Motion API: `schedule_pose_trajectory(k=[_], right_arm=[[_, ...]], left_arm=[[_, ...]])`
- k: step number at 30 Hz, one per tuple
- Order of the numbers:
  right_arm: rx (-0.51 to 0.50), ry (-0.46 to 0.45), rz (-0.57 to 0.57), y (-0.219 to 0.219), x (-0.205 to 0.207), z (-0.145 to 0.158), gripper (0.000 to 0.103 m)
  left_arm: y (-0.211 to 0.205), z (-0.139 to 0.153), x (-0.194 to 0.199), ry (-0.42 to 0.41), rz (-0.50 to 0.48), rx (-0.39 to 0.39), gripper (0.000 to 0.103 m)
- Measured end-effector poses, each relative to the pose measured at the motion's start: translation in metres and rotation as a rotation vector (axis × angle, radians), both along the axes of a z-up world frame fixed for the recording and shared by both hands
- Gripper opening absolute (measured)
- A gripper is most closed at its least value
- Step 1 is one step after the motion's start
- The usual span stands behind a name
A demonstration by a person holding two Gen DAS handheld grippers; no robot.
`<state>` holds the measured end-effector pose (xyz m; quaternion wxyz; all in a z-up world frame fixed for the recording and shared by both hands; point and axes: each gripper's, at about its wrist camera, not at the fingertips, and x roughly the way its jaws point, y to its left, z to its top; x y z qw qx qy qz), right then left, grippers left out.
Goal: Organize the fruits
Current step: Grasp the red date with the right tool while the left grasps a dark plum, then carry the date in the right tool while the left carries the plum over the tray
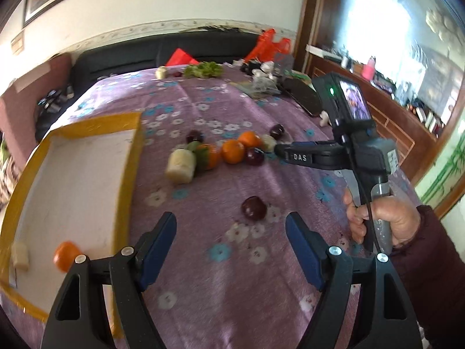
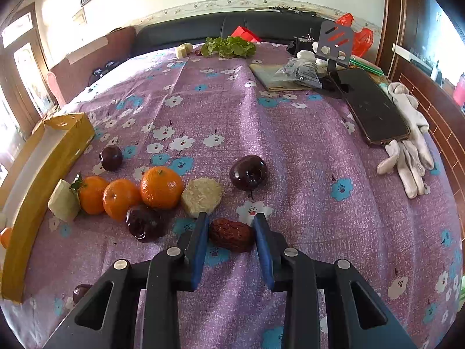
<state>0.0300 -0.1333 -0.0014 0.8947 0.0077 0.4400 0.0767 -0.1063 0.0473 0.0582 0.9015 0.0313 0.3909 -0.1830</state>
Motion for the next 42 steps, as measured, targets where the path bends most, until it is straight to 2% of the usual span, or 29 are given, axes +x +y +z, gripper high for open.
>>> schedule_pose_trajectory(k=[4, 6, 9, 11, 12, 19, 25, 32, 36, 42], right_arm=[[0.021, -0.004, -0.007, -0.004, -0.004, 0.003, 0.033], [0.034, -0.011, -0.011, -0.007, -0.006, 0.006, 0.033], [0.051, -0.014, -0.013, -0.009, -0.007, 0.008, 0.033], [0.053, -0.014, -0.011, -0.008, -0.007, 0.009, 0.033], [0.053, -0.014, -0.010, -0.008, -0.007, 0.009, 0.033], [0.042, -0.017, 0.000, -0.005, -0.008, 0.009, 0.033], [0.016, -0.046, 0.002, 0.000, -0.012, 0.012, 0.033], [-0.014, -0.104, 0.029, 0.013, -0.023, 0.019, 0.034], [-0.027, -0.142, 0.057, 0.029, -0.031, 0.028, 0.034], [0.026, -0.183, 0.176, 0.087, -0.059, 0.063, 0.034]], left_arm=[[-0.023, -0.017, 0.017, 0.033, -0.044, 0.033, 0.077], [-0.033, -0.026, 0.026, 0.043, -0.058, 0.051, 0.073], [-0.041, -0.036, 0.035, 0.064, -0.070, 0.076, 0.053], [-0.045, -0.041, 0.038, 0.076, -0.079, 0.087, 0.030], [-0.048, -0.045, 0.040, 0.082, -0.080, 0.101, 0.026], [-0.045, -0.045, 0.037, 0.049, -0.056, 0.098, 0.025], [-0.014, -0.024, 0.021, 0.020, 0.017, 0.020, 0.025], [0.060, 0.013, -0.012, -0.040, 0.158, -0.068, 0.026], [0.118, 0.027, -0.028, -0.078, 0.291, -0.096, 0.026], [0.192, 0.021, -0.039, -0.054, 0.471, -0.131, 0.026]])
